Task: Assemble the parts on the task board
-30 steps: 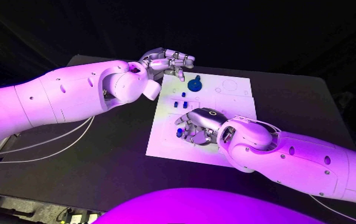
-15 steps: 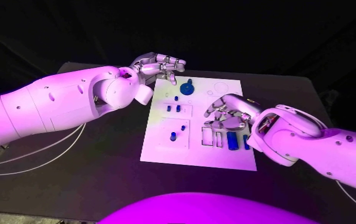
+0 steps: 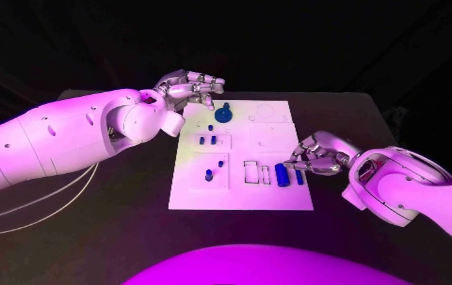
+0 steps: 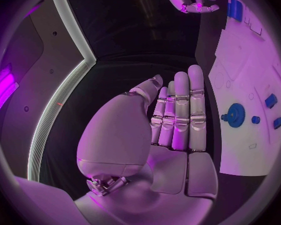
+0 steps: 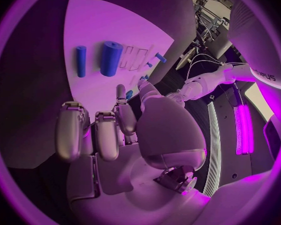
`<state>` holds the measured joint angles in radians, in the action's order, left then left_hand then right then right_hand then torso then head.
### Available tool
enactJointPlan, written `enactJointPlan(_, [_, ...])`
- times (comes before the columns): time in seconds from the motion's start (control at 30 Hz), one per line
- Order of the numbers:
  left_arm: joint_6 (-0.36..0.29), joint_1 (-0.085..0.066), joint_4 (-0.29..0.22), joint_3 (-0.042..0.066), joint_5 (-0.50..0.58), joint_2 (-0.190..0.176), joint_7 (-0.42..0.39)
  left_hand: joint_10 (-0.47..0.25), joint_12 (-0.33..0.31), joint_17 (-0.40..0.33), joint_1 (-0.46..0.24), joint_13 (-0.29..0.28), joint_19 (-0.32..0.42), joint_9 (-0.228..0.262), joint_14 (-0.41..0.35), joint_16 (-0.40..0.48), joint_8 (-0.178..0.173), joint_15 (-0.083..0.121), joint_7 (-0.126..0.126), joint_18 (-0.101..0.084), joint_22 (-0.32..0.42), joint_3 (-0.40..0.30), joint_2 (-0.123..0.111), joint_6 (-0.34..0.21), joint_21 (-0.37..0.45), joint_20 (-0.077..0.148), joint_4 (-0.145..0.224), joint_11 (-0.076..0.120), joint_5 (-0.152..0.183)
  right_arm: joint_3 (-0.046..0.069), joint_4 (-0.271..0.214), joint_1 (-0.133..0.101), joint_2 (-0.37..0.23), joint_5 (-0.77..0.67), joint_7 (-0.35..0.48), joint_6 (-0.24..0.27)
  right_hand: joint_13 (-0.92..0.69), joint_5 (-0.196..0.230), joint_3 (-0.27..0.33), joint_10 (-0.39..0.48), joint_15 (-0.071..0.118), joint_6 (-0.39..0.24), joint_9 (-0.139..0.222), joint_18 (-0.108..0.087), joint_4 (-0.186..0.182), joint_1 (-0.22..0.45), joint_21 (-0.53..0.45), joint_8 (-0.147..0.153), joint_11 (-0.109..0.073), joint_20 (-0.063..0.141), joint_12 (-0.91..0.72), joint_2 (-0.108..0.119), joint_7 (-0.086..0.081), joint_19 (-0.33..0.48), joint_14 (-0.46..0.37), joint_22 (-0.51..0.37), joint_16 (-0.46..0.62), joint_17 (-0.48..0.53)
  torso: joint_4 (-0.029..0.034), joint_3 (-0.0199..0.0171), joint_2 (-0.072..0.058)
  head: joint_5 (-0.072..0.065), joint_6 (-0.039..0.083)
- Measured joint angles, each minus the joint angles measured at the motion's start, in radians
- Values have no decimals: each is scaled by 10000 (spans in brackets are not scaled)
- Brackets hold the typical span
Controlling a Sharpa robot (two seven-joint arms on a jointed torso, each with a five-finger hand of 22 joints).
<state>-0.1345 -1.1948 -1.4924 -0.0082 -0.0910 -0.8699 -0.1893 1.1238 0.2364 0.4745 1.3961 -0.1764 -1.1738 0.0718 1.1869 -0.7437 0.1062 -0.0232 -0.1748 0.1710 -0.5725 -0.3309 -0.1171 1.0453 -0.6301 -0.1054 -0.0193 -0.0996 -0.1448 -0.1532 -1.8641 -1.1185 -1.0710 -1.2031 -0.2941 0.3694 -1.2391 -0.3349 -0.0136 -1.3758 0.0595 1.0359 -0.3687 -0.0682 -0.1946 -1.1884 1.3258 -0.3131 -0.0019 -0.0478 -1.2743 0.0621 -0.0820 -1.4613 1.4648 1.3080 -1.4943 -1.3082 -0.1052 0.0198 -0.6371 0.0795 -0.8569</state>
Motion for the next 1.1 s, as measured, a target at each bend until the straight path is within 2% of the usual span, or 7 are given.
enactJointPlan(0.07, [-2, 4, 7, -5, 1, 5, -9, 0, 0, 0, 0, 0, 0, 0, 0, 0, 0, 0, 0, 0, 0, 0, 0, 0, 0, 0, 0, 0, 0, -6, -21, 71, 2, -191, -226, 7, -23, 0, 54, 2, 0, -43, -28, 0, -35, 0, 36, 0, 1, 0, 0, 0, 8, 0, 0, 0, -15, 0, -22, -7, 16, -17, -14])
enactJointPlan(0.13, [-2, 6, 15, -8, 1, 13, -20, 0, 0, 0, 0, 0, 0, 0, 0, 0, 0, 0, 0, -1, 0, 0, 0, 0, 0, 0, 0, 0, 0, -7, -25, 141, 21, -422, -495, 20, -60, 0, 179, 39, 0, -91, -82, 151, -98, 0, 79, 0, 39, 0, 0, 0, -20, 0, 0, 0, -85, 0, -40, -12, 32, -44, -35])
enactJointPlan(0.3, [-2, 19, 27, -22, 2, 20, -39, 0, 0, 0, 0, 0, 0, 0, 0, 0, 0, 0, 0, 0, 0, 0, 0, 0, 0, 0, 0, 0, 0, -11, 45, 309, 188, -992, -1172, 59, -113, -77, 447, 39, -1, -160, -202, 152, -311, 0, 156, 0, 39, -24, -41, 0, -19, -23, -1, -1, -144, 1, -52, -12, 53, -129, -46])
enactJointPlan(0.53, [-2, 25, 28, -28, 2, -2, -50, 0, 0, 0, 0, 0, 0, 0, 0, 0, 0, 0, 0, 0, 0, 0, 0, 0, 0, 0, 0, 0, 0, -25, 209, 555, 525, -1534, -1878, 146, -153, -132, 749, 75, -2, -192, -345, 152, -613, 2, 157, 40, 75, -36, -41, 2, -51, -34, -1, -2, -182, 2, -59, -17, 45, -132, -39])
enactJointPlan(0.77, [0, 27, 19, -31, 2, -44, -51, 0, 0, 0, 0, 0, 0, 0, 0, 0, 0, 0, 0, -1, 0, 0, 0, 0, 0, 0, 0, 0, 0, -23, 370, 661, 807, -1831, -2286, 211, -155, -132, 1163, 77, -2, -192, -504, 152, -945, 262, 157, 49, 77, -36, -40, 53, -51, -34, -1, -3, -181, 3, -65, -12, 40, -114, -68])
enactJointPlan(0.93, [5, 28, 5, -32, 2, -58, -51, 0, 0, 0, 0, 0, 0, 0, 0, 0, 0, 0, 0, 0, 0, 0, 0, 0, 0, 0, 0, 0, 0, -23, 476, 704, 1007, -2041, -2539, 234, -155, -132, 1409, 110, -2, -228, -601, 152, -962, 420, 101, 78, 109, -37, 6, 60, -15, -33, -1, -3, -181, 3, -69, -12, 39, -105, -86])
enactJointPlan(1.1, [9, 28, -2, -32, 3, -69, -47, 0, 0, 0, 0, 0, 0, 0, 0, 0, 0, 0, 0, 0, 0, 0, 0, 0, 0, 0, 0, 0, 0, -22, 526, 721, 1118, -2223, -2716, 255, -192, -132, 1662, 110, -3, -228, -716, 152, -990, 717, 101, 78, 109, -36, 6, 189, -15, -33, -1, -4, -181, 4, -74, -16, 42, -94, -89])
